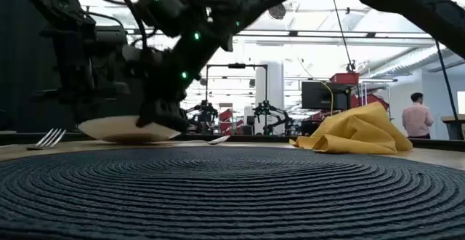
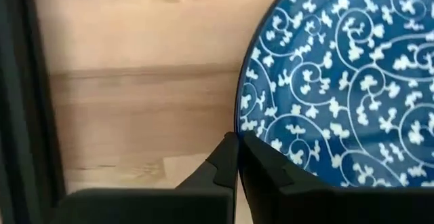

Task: Set table place
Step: Put the blue plate on the blue table mat

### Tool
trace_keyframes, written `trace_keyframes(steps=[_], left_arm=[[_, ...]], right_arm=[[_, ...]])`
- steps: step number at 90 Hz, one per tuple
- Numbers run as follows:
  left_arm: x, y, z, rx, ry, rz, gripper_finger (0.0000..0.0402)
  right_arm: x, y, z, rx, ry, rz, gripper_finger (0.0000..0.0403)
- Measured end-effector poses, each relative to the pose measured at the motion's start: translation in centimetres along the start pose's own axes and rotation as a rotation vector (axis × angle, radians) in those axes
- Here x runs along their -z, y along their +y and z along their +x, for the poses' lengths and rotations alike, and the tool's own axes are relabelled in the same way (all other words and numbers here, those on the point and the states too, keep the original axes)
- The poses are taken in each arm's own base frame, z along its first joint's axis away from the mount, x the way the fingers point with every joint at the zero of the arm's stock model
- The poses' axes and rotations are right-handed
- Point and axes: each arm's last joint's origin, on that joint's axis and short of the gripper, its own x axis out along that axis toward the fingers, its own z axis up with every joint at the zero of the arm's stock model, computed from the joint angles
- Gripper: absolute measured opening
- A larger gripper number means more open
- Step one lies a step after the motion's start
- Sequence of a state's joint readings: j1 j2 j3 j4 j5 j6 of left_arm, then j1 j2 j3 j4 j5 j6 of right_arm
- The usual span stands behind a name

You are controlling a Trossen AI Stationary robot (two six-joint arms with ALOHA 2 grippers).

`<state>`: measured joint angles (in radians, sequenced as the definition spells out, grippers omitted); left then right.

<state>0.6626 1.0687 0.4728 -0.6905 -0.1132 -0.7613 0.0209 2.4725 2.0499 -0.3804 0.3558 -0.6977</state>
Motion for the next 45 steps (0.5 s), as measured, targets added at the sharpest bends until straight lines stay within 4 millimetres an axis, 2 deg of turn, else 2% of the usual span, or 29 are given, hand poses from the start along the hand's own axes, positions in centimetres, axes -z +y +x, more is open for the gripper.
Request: trace_keyframes(steps=[27, 45], left_arm=[[-0.2, -0.8, -0.2, 0.077, -0.047, 0.054, 0.0001], [0.6, -1.8, -0.4, 0.128, -0.042, 0.121, 0.0001]], right_arm=[[-0.9, 1.2, -1.8, -0.053, 0.100, 0.114, 0.0002], [-1.9, 3.1, -2.9, -0.018, 0.158, 0.126, 0.0002]])
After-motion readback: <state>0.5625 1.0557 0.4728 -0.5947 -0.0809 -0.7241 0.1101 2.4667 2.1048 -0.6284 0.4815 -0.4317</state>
